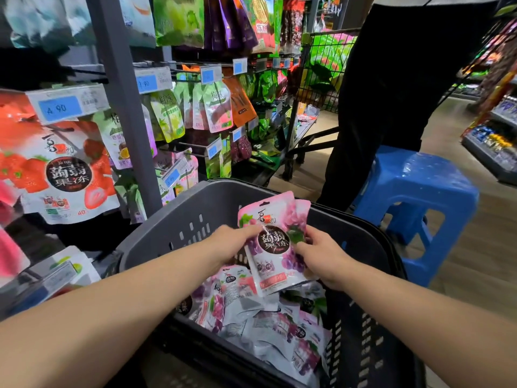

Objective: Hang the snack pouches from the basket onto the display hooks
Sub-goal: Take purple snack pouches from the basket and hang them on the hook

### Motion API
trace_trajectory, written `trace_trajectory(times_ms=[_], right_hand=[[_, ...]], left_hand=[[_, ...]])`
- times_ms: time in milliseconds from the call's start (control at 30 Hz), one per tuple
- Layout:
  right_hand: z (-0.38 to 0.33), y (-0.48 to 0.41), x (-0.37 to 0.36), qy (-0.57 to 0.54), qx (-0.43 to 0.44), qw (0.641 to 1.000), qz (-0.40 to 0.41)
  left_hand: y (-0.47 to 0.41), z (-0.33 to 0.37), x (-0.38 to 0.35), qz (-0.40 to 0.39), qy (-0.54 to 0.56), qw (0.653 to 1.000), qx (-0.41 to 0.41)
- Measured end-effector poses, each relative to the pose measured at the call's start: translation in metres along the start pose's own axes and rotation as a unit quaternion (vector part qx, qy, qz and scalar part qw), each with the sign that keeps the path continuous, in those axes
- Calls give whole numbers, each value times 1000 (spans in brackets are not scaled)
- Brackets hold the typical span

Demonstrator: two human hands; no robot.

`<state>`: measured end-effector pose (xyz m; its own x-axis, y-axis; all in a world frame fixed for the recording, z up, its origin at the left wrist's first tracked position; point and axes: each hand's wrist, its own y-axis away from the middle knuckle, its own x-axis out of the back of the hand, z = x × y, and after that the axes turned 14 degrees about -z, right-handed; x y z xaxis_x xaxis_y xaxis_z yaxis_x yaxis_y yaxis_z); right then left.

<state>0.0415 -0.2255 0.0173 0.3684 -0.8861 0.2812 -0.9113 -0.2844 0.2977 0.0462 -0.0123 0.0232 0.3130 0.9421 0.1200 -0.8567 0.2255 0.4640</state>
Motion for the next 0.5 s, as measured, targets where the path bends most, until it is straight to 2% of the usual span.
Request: trace_trajectory(times_ms=[67,100,200,267,400,500], right_hand=[[0,-3,-2,-25,13,1000,5],[-1,-4,-3,-35,18,999,6],[-1,-7,-5,-93,15,996,9],[0,-7,-2,-151,15,988,7],[0,-9,12,-196,-5,980,41],[-2,-10,23,-180,8,981,75]], left_hand=[[1,-3,-9,-86,73,993,35],[1,-5,-13,-104,86,990,28],[-5,-10,-16,-95,114,989,-10],[-9,-12,-11,-59,95,993,-33],[-11,-7,13,76,-7,996,-45],[-9,-3,25,138,35,988,-56]])
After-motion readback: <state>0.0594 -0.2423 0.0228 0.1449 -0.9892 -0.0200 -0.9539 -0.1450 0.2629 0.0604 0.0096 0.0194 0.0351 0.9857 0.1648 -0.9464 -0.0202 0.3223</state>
